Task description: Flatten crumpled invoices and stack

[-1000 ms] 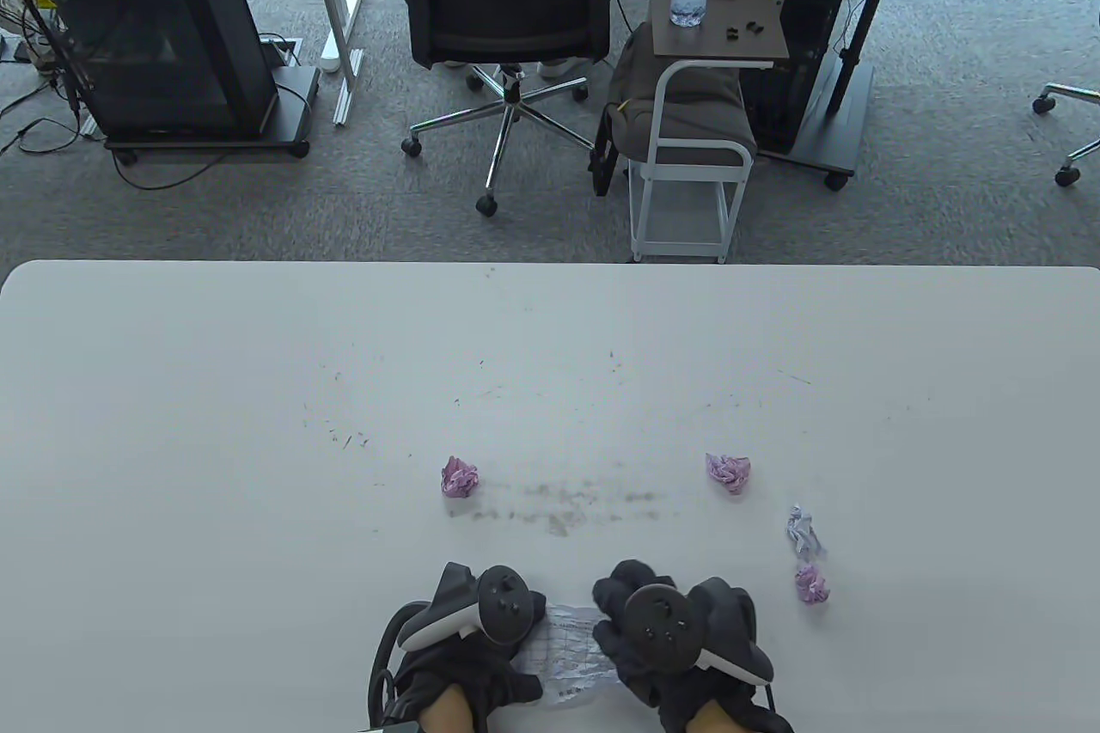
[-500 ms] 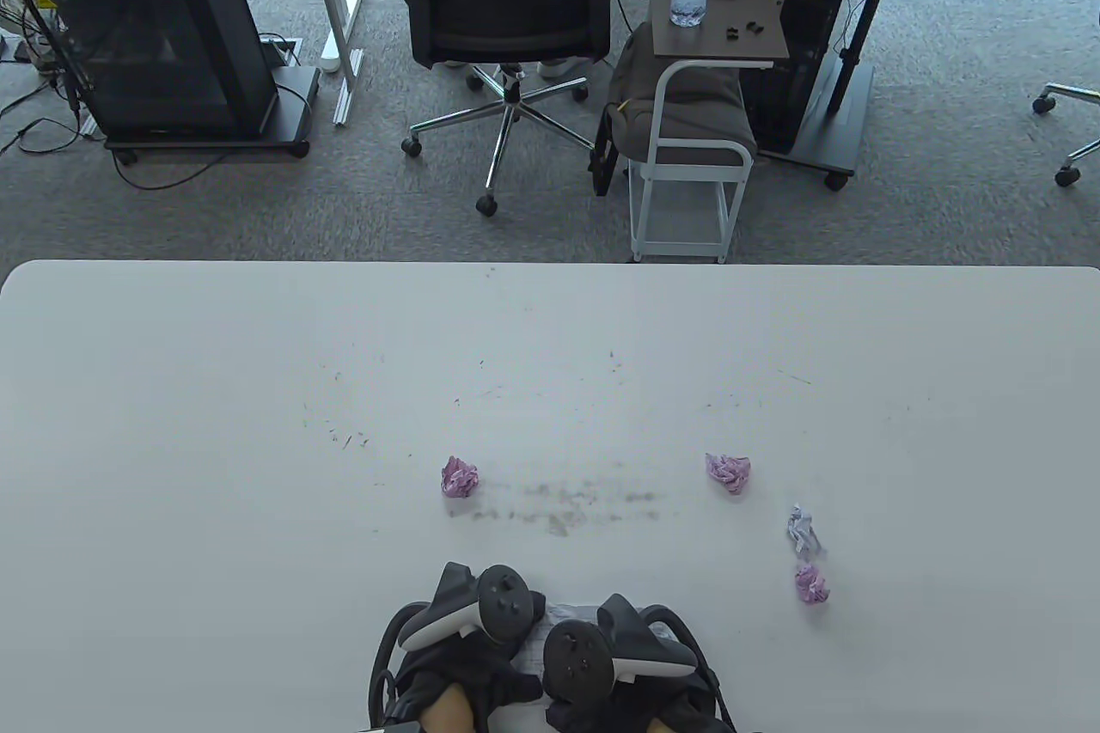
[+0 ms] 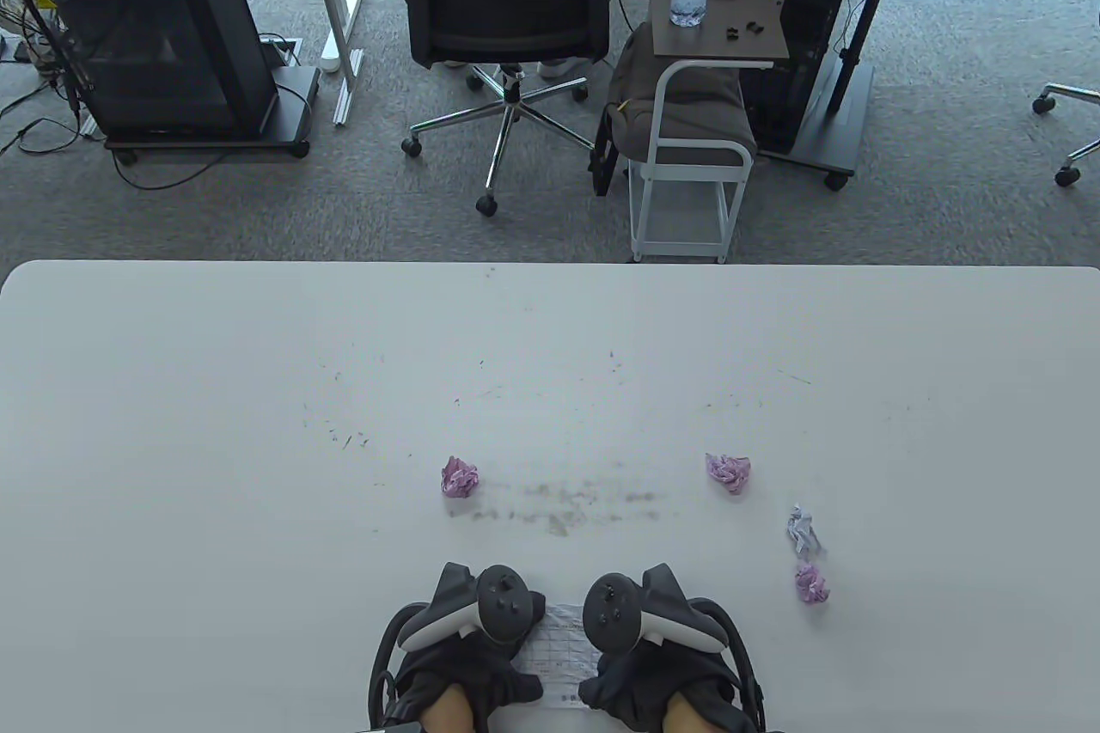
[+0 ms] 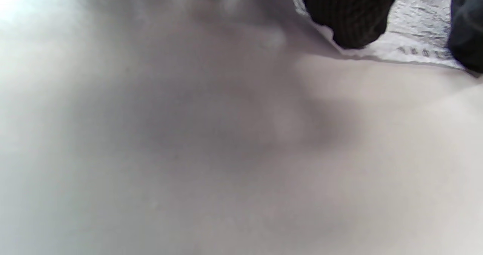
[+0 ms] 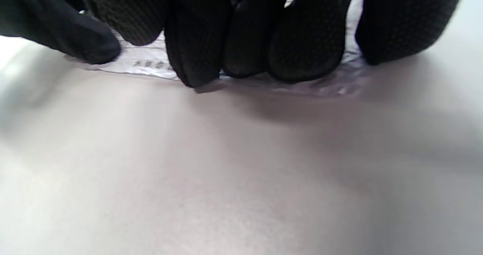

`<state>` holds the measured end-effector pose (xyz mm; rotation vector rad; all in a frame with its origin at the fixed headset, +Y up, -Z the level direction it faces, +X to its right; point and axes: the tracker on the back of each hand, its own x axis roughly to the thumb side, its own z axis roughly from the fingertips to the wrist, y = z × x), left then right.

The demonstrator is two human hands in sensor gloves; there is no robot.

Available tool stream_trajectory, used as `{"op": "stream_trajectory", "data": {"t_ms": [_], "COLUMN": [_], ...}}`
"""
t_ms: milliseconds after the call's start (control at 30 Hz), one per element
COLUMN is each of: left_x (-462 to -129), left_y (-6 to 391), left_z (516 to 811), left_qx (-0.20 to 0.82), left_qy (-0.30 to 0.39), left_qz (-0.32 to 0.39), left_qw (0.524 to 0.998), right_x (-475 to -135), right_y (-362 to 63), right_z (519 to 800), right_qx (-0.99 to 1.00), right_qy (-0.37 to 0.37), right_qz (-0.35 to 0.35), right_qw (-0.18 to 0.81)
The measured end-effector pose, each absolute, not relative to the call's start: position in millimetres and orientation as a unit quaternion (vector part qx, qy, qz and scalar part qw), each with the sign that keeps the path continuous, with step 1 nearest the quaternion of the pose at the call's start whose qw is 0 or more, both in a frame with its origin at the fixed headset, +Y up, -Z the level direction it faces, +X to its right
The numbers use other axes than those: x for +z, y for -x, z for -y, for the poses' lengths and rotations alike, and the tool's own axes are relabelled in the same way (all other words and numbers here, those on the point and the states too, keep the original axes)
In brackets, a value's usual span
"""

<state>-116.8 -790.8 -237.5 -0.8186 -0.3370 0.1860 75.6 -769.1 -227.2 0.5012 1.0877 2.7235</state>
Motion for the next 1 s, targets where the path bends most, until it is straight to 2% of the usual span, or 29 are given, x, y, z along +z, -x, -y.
{"op": "stream_trajectory", "data": {"t_ms": [233, 300, 467, 600, 667, 800, 900, 967, 1000], "left_x": [-237.7, -237.7, -237.9, -237.8, -237.8, -237.9, -238.0, -237.9, -238.0], "left_y": [117.1, 117.2, 117.1, 117.3, 117.3, 117.5, 117.5, 117.3, 117.2], "left_z": [791.3, 791.4, 791.5, 791.7, 791.7, 791.9, 791.9, 791.9, 791.8], "left_qx": [0.091, 0.093, 0.093, 0.094, 0.092, 0.094, 0.093, 0.092, 0.092], "left_qy": [0.393, 0.392, 0.392, 0.392, 0.391, 0.391, 0.391, 0.391, 0.391], "left_qz": [0.165, 0.166, 0.167, 0.168, 0.169, 0.170, 0.170, 0.171, 0.171], "left_qw": [0.900, 0.900, 0.900, 0.900, 0.900, 0.900, 0.900, 0.900, 0.900], "right_x": [-230.6, -232.8, -229.0, -218.2, -213.8, -205.3, -204.1, -204.9, -205.7], "right_y": [-94.2, -102.9, -108.5, -79.7, -63.5, -38.9, -31.1, -31.6, -32.4], "right_z": [771.8, 766.9, 736.7, 731.8, 736.5, 751.2, 766.1, 773.4, 772.4], "right_qx": [0.914, 0.925, 0.970, 0.963, 0.945, 0.924, 0.916, 0.913, 0.911], "right_qy": [-0.115, -0.110, -0.126, -0.231, -0.294, -0.349, -0.354, -0.315, -0.313], "right_qz": [-0.385, -0.360, -0.179, -0.092, -0.100, -0.135, -0.188, -0.258, -0.269], "right_qw": [0.064, 0.057, 0.103, 0.102, 0.099, 0.076, 0.030, 0.011, 0.014]}}
